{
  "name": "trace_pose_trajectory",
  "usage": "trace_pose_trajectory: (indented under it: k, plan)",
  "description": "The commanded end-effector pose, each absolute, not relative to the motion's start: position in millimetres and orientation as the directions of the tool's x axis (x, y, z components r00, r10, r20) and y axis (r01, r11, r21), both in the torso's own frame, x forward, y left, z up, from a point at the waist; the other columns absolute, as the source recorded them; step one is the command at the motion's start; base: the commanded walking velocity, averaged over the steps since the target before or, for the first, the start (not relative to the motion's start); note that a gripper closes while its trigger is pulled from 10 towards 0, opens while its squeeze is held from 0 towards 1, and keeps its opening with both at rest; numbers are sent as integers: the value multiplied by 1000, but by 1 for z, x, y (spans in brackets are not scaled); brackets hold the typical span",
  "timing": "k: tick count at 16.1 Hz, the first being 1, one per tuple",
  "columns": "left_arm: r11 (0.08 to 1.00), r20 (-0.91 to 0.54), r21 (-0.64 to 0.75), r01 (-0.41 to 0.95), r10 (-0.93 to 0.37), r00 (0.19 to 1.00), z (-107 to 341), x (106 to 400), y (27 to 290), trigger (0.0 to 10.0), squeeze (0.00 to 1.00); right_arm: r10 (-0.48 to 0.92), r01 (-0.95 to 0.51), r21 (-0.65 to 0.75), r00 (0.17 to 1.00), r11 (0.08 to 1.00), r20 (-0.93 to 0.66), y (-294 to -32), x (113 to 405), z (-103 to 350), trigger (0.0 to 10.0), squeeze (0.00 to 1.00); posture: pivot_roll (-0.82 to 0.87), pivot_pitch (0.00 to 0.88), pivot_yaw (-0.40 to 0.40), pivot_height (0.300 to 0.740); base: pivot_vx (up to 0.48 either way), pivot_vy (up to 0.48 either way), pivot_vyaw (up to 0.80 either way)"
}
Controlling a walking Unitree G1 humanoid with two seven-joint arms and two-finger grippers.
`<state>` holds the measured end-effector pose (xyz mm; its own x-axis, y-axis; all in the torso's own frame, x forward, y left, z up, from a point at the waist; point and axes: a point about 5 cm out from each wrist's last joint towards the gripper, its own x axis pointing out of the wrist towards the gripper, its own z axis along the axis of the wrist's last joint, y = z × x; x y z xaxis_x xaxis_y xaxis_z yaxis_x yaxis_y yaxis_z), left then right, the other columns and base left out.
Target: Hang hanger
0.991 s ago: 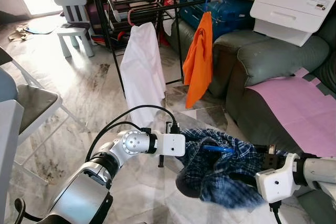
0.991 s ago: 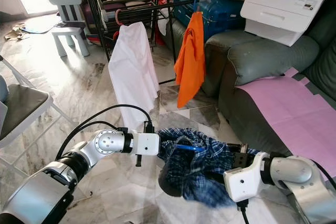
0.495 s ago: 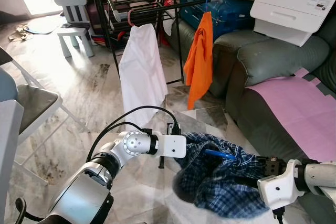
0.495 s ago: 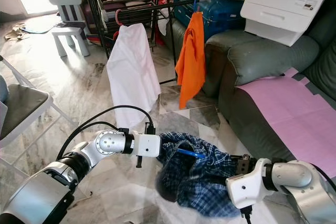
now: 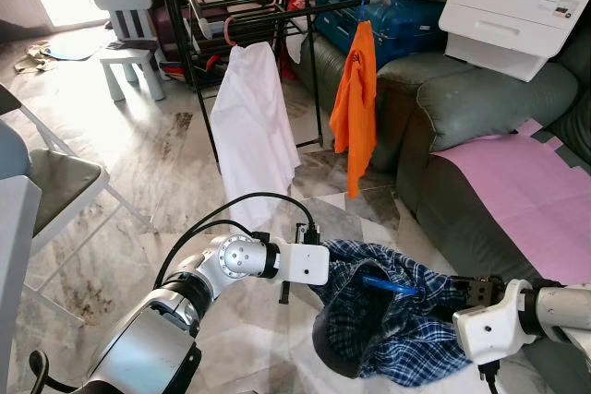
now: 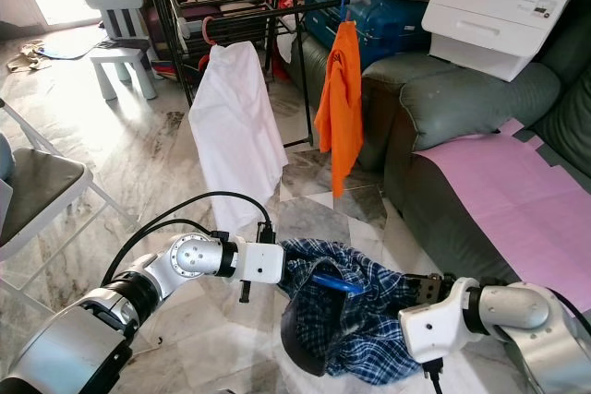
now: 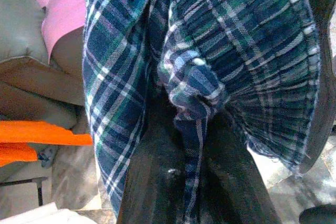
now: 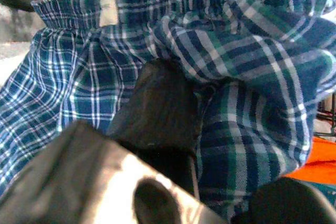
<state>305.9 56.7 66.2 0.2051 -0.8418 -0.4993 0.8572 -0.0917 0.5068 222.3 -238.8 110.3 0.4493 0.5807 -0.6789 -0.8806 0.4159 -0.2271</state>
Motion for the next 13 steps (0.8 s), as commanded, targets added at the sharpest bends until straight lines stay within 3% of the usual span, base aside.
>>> trace_pose_trajectory:
  k: [1,4,6,8,10,11,12,13]
  plan:
    - [-52,-469,530,847,-850,241,73,311,59,0,0,577,-889,-220,432,402,-694,-238,220,106,0,0,-51,0,30,740,0,0,0]
    - [-49,-469,531,846,-848,246,73,312,59,0,0,547,-862,-271,486,429,-682,-239,227,106,0,0,-54,0,31,740,0,0,0]
    - [-37,-470,542,839,-841,267,73,313,59,0,0,496,-801,-339,579,493,-647,-243,236,106,0,0,-55,0,30,740,0,0,0]
    - [5,-468,565,825,-822,325,73,317,61,0,0,444,-722,-387,671,573,-594,-245,244,106,0,0,-58,0,34,740,0,0,0]
    - [50,-457,602,797,-797,395,75,323,63,78,0,432,-689,-392,703,610,-565,-240,246,103,0,0,-57,0,38,740,0,0,0]
    - [69,-447,610,790,-793,414,76,325,63,2118,0,441,-689,-385,704,614,-558,-236,245,101,0,0,-56,0,41,740,0,0,0]
    - [79,-443,621,780,-785,432,78,327,63,706,0,443,-687,-384,706,617,-552,-233,246,100,0,0,-58,0,46,740,0,0,0]
    - [85,-440,637,766,-776,452,79,329,64,0,0,442,-683,-386,711,621,-546,-232,246,99,0,0,-59,0,47,740,0,0,0]
